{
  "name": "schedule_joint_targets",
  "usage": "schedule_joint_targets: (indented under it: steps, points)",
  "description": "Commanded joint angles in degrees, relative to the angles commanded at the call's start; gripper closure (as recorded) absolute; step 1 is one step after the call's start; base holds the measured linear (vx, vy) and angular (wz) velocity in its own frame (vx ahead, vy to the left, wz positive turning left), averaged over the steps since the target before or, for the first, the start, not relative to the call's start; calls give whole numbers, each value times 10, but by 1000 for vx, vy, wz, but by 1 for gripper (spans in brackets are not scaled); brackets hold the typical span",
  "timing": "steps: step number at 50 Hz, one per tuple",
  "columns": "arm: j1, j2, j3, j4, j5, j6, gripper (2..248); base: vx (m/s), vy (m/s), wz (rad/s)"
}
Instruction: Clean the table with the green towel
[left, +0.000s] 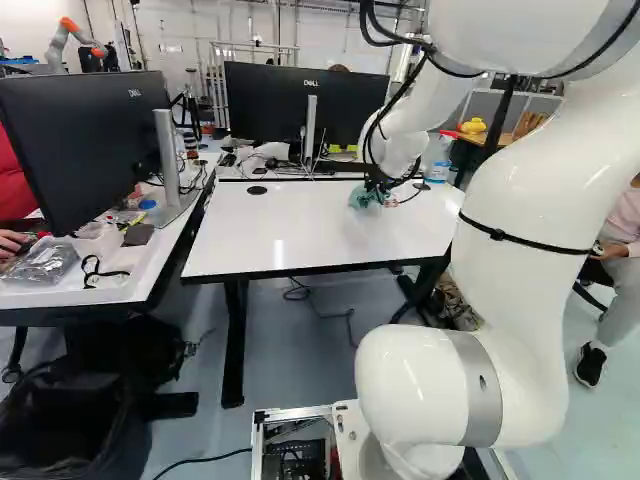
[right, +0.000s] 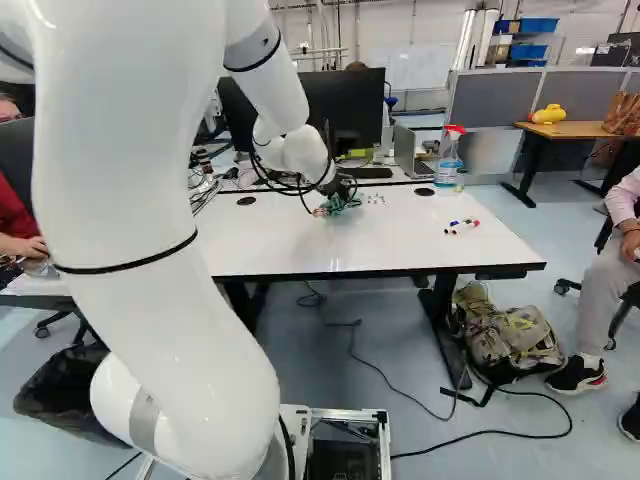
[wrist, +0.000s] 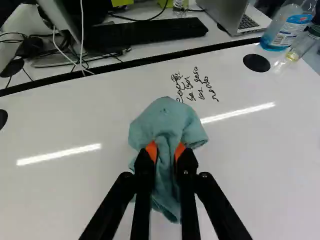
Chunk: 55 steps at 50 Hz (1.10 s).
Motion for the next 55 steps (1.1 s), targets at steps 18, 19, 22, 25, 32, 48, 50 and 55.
schedule_joint_targets:
  steps: [18,19,22,25,32,48,50,55]
  points:
    - [-23,-40,-47,0,0,0,192,0,0,0]
    - [-25,-43,-49,0,0,0,192,0,0,0]
    - [-28,-49,-57,0,0,0,192,0,0,0]
    - [-32,-56,-66,0,0,0,192,0,0,0]
    - [-40,-72,-85,0,0,0,192,0,0,0]
    - [-58,-109,-130,0,0,0,192,0,0,0]
    - [-60,-114,-135,0,0,0,192,0,0,0]
    - [-66,-125,-150,0,0,0,192,0,0,0]
